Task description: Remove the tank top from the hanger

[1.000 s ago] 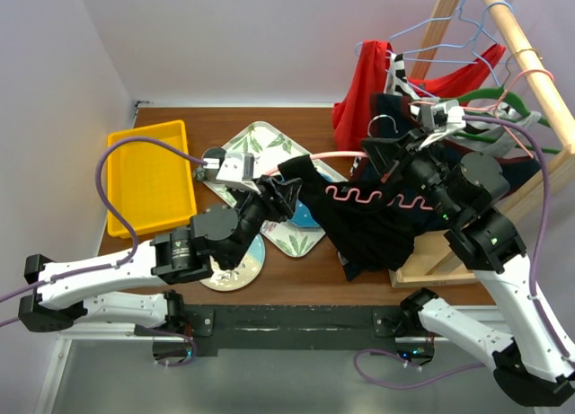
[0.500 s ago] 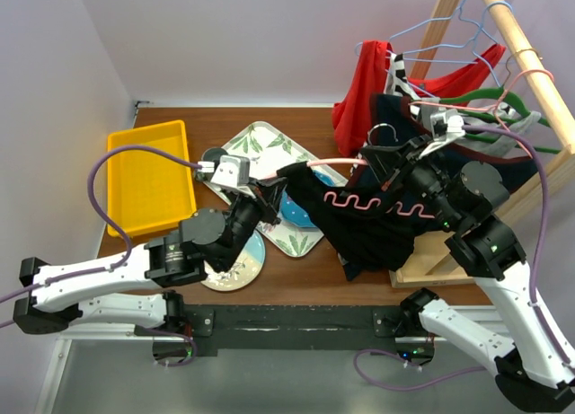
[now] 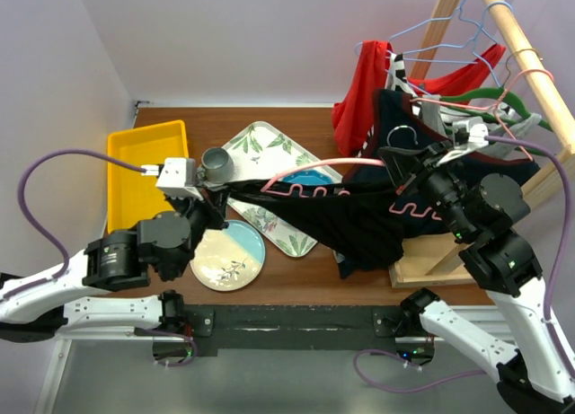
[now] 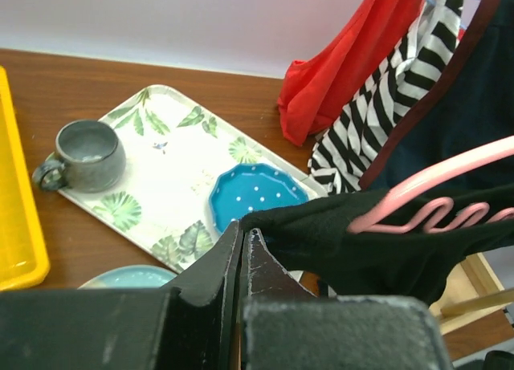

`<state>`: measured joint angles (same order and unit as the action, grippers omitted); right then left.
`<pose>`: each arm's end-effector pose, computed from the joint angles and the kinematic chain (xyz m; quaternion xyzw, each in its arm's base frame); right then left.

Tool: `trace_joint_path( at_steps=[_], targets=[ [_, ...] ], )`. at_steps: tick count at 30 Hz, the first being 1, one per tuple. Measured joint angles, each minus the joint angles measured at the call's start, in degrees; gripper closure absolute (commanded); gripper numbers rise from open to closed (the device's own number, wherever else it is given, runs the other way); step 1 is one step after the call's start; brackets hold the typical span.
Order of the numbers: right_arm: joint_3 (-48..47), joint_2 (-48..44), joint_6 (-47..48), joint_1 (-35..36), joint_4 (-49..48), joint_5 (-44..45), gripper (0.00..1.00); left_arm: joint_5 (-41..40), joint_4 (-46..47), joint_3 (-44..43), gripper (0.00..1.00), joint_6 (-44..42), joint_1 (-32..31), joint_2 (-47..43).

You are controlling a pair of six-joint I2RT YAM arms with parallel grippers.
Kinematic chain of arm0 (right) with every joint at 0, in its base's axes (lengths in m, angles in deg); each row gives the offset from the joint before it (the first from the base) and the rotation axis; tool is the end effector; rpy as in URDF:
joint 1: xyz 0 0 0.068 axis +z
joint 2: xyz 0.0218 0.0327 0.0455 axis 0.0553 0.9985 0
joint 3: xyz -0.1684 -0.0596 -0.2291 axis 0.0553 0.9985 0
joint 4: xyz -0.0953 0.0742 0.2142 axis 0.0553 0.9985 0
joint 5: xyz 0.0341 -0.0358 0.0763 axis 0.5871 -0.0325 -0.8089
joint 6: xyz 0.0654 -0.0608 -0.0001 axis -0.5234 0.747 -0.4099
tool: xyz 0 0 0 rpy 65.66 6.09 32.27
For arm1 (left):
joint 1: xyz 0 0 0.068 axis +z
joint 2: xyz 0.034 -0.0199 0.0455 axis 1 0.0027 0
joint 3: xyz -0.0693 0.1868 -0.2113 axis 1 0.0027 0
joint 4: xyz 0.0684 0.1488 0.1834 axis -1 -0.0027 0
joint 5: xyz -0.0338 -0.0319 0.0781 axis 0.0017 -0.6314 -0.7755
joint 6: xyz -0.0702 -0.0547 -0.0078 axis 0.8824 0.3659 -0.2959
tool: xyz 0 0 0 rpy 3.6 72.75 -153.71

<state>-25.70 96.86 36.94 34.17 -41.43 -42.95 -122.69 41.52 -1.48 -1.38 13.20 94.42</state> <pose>0.1182 0.0663 0.4845 -0.0521 0.6653 0.2987 0.6822 0.0965 -0.1055 0.4312 -0.0457 0.7416 -0.2175 0.6329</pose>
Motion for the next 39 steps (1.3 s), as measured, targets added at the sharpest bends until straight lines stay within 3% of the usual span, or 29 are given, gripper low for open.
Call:
trace_joint_path(
  at_steps=[7,24,39],
  targets=[
    [-1.4,-0.3,-2.3,0.0,-1.8,0.4,1.00,1.9,-4.2,3.4,1.00,3.1,0.0,-6.1],
    [5.0,-2.4,-19.6,0.0,-18.6,0.6,1.00,17.2,9.9,12.2,1.00,-3.5,0.0,-9.6],
    [8.8,-6.1,-32.7,0.0,-27.8,3.0,1.00,23.2,17.3,17.6,1.00,-7.8,0.0,-8.2]
  ],
)
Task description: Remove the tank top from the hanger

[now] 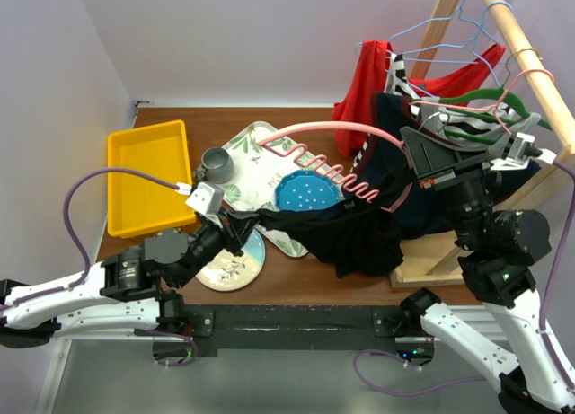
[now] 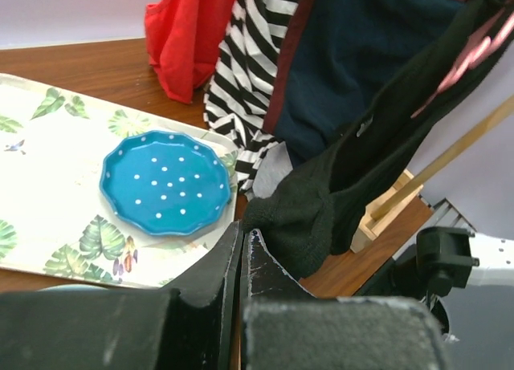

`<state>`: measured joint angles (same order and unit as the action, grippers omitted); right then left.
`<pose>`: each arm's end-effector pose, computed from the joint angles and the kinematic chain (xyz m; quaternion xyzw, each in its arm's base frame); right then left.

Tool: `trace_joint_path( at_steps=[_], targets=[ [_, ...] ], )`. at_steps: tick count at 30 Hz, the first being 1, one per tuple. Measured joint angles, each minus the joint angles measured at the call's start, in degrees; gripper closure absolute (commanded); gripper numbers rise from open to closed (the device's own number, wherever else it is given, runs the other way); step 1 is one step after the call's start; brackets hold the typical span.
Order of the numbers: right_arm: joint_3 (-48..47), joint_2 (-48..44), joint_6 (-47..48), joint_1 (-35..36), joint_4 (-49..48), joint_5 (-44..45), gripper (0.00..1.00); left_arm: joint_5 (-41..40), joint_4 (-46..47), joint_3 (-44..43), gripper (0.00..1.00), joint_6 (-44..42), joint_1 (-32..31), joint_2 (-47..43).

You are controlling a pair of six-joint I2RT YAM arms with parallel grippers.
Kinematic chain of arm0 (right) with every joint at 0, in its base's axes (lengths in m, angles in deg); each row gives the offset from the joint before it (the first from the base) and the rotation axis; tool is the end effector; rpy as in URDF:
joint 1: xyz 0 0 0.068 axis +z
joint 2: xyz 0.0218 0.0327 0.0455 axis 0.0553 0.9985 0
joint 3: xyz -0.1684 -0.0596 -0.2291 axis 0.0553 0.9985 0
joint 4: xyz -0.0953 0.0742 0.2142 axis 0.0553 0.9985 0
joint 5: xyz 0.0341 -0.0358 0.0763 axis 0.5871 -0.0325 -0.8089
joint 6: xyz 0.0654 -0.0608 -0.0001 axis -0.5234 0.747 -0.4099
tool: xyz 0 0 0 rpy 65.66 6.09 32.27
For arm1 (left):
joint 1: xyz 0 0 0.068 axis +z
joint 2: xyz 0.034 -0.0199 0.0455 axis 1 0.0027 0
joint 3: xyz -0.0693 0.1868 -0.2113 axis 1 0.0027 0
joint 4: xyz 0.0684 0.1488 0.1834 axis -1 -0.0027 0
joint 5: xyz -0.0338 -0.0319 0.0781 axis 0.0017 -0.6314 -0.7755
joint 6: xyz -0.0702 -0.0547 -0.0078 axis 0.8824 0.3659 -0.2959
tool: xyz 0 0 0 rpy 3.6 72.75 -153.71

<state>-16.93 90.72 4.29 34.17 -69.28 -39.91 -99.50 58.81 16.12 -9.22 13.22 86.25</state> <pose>0.0912 0.0452 0.5164 0.1310 0.4722 0.5557 0.6716 0.0807 -0.1295 0.3816 0.1038 0.7209 -0.3519 0.5880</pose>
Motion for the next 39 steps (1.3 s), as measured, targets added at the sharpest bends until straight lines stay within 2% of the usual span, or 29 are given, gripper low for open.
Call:
trace_joint_path(
  at_steps=[5,9,11,18,23,27,32,35,39],
  targets=[
    [0.1,-0.9,-1.0,0.0,-0.1,0.6,1.00,4.5,4.4,3.5,1.00,-2.2,0.0,0.4],
    [0.1,-1.0,-1.0,0.0,0.5,0.6,1.00,7.6,7.5,4.6,0.95,-3.6,0.0,2.2],
    [0.1,-1.0,-0.9,0.0,1.2,0.6,1.00,8.6,8.8,4.6,1.00,-4.2,0.0,3.6],
    [0.1,-1.6,0.0,0.0,2.5,0.6,1.00,9.2,10.9,4.6,1.00,-5.8,0.0,7.4],
    [0.0,-2.7,2.1,0.0,3.2,0.1,1.00,8.6,10.2,4.0,1.00,-6.8,0.0,6.7],
    [-1.3,-2.9,4.7,0.0,4.2,-2.1,1.00,3.1,5.3,-1.0,1.00,-7.2,0.0,4.3],
    [-1.9,-3.3,6.9,0.0,4.7,-4.0,1.00,-10.5,-1.8,-13.4,1.00,-11.7,0.0,4.2],
    [-1.8,-3.7,7.9,0.0,5.2,-4.1,1.00,-21.0,-2.5,-24.6,1.00,-19.5,0.0,7.8],
    [-1.8,-4.0,8.7,0.0,5.4,-4.1,1.00,-29.5,6.0,-31.8,1.00,-34.1,0.0,10.0]
  ],
)
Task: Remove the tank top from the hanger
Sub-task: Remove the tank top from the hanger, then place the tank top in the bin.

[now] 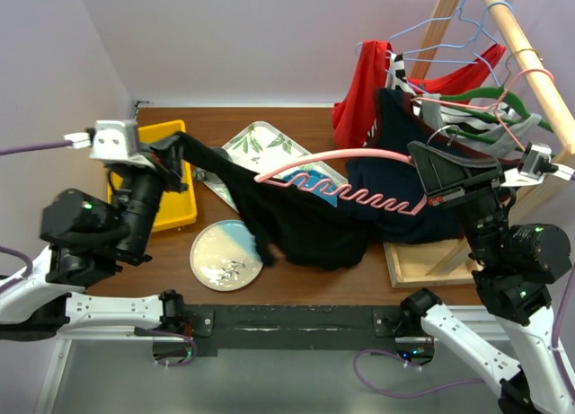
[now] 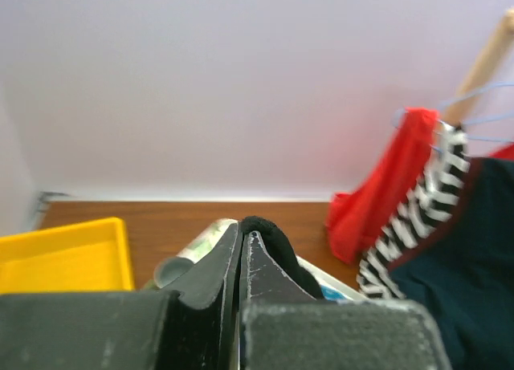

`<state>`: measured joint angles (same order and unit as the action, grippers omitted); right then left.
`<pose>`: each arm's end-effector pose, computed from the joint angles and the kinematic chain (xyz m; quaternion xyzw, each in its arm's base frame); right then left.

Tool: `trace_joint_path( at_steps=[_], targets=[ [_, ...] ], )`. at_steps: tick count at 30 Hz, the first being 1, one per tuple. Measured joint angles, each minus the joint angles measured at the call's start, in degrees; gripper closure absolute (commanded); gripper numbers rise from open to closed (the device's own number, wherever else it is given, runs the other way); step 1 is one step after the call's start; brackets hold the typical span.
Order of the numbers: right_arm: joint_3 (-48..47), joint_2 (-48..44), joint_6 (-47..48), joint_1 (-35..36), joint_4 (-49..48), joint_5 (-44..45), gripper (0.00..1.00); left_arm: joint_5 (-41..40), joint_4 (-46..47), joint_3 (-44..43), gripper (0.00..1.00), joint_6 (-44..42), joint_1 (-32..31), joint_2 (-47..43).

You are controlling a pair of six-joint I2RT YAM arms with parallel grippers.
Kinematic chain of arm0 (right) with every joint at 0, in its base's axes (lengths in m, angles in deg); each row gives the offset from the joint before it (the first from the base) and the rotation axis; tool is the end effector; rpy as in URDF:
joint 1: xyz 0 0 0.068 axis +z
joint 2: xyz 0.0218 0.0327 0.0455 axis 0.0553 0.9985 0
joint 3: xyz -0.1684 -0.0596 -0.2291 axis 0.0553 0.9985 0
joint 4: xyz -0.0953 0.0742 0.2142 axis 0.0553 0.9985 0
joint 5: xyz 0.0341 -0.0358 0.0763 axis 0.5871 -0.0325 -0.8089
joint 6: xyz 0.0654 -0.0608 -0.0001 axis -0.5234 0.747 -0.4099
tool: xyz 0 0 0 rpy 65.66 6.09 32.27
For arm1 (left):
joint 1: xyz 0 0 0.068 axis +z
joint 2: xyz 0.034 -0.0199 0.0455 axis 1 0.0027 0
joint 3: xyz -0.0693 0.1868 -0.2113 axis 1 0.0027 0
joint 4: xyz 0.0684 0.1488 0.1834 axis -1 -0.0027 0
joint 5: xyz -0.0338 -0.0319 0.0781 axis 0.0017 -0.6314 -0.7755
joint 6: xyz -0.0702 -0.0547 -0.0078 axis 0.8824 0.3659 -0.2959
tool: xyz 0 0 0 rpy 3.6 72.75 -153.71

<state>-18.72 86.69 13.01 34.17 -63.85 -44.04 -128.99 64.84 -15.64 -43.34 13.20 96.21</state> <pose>0.0642 0.0357 0.5184 0.0632 0.4816 0.5187 0.7035 0.0906 -0.0640 0.5407 -0.0284 0.6491 -0.1384 0.7475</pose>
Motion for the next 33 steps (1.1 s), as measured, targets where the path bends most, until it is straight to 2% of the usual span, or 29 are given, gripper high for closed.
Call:
trace_joint_path(
  at_steps=[4,6,8,11,17,21,25,29,33],
  targets=[
    [0.0,-0.5,0.9,0.0,0.7,0.0,1.00,-5.1,6.6,-3.6,1.00,-11.0,0.0,1.8],
    [0.0,-0.8,1.3,0.0,1.1,0.0,1.00,-6.0,6.3,-4.1,1.00,-12.0,0.0,2.4],
    [0.0,-1.0,1.7,0.0,1.9,0.0,1.00,-6.2,1.8,-4.1,1.00,-9.0,0.0,3.0],
    [0.0,-1.5,2.4,0.0,3.0,0.1,1.00,-3.6,-7.0,-2.3,1.00,0.3,0.0,3.0],
    [0.1,-3.1,4.0,0.0,4.8,0.3,1.00,5.4,-20.9,8.8,1.00,19.3,0.0,1.5],
    [0.7,-3.7,4.3,0.0,4.9,0.4,1.00,5.5,-25.5,12.0,1.00,24.3,1.6,3.4],
    [1.4,-3.7,4.4,0.0,5.2,0.4,1.00,6.7,-24.9,13.2,1.00,23.6,13.4,5.0],
    [1.5,-3.8,4.5,0.0,5.6,0.5,1.00,9.7,-23.1,13.7,1.00,21.3,34.1,8.1],
    [1.5,-4.7,4.9,0.0,6.2,0.6,1.00,12.0,-19.4,13.7,1.00,18.1,50.9,11.6]
  ],
)
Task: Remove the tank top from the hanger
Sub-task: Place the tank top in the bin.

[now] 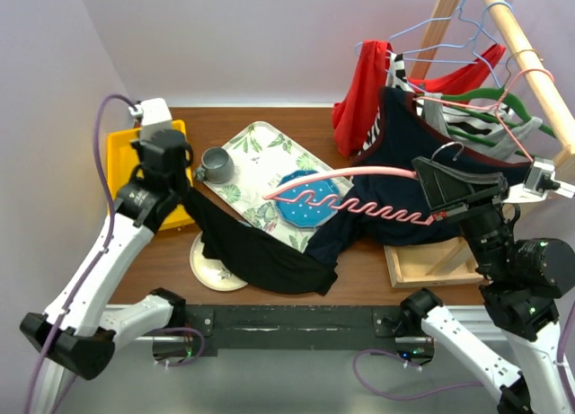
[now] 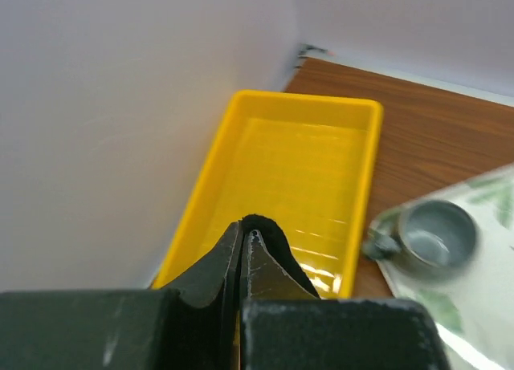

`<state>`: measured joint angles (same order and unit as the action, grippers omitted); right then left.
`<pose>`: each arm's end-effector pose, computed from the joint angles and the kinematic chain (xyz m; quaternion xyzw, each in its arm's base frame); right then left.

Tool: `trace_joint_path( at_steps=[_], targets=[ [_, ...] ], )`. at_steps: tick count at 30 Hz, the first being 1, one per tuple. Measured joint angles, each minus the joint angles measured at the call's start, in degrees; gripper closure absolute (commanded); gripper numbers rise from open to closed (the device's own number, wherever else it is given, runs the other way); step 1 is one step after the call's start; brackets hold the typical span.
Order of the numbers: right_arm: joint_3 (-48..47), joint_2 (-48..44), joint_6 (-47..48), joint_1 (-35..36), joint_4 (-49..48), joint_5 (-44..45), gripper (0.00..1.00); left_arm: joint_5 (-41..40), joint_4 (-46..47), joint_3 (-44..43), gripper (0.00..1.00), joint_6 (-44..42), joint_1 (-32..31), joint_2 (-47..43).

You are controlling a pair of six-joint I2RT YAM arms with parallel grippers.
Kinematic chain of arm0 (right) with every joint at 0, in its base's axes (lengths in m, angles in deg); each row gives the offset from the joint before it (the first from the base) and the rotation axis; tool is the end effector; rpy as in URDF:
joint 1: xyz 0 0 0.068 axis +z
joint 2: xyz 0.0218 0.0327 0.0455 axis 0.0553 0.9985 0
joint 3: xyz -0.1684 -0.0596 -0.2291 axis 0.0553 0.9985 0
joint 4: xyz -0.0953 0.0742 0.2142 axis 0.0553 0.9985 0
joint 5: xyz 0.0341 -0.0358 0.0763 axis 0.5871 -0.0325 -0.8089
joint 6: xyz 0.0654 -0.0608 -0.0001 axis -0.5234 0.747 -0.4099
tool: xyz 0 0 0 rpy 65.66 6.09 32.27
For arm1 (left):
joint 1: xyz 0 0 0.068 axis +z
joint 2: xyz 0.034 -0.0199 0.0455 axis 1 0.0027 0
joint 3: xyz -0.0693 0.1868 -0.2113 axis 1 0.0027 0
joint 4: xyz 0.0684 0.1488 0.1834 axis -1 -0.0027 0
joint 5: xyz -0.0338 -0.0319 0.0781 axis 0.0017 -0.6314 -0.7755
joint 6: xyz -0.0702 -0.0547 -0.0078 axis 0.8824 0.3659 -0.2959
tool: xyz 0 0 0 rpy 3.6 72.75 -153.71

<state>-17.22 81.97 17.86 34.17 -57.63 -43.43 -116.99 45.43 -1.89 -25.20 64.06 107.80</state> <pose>0.0496 0.0259 0.5001 0.0486 0.5062 0.4786 0.7158 0.2126 -0.0302 0.4052 -0.1532 0.7622 0.2118 0.5922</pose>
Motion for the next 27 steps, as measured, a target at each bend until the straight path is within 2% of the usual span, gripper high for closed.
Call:
trace_joint_path(
  at_steps=[2,5,9,10,14,17,23,27],
  targets=[
    [0.0,-0.5,0.2,0.0,0.1,0.0,1.00,0.9,2.6,-0.3,1.00,-1.5,7.0,1.9],
    [0.0,-1.2,0.5,0.0,0.1,0.1,1.00,3.7,4.5,-3.2,1.00,-2.1,14.3,6.2],
    [0.4,-2.1,0.8,0.0,0.2,0.1,1.00,9.0,6.7,-7.3,1.00,-1.5,20.6,13.9],
    [0.6,-2.3,0.9,0.0,0.2,0.1,1.00,10.4,7.2,-7.6,0.96,-1.4,21.7,16.0],
    [0.7,-2.8,1.7,0.0,0.4,0.1,1.00,13.8,7.0,-7.7,0.51,0.0,23.7,22.8],
    [0.8,-3.0,2.6,0.0,0.9,0.1,1.00,13.8,4.6,-7.4,0.35,3.7,24.0,26.0],
    [1.0,-4.0,4.2,0.0,1.9,0.1,1.00,17.7,-0.1,-5.7,0.34,11.2,24.2,23.8],
    [1.0,-4.2,5.0,0.0,2.8,0.1,1.00,22.0,-4.3,-5.0,0.30,17.2,21.2,17.3]
  ],
)
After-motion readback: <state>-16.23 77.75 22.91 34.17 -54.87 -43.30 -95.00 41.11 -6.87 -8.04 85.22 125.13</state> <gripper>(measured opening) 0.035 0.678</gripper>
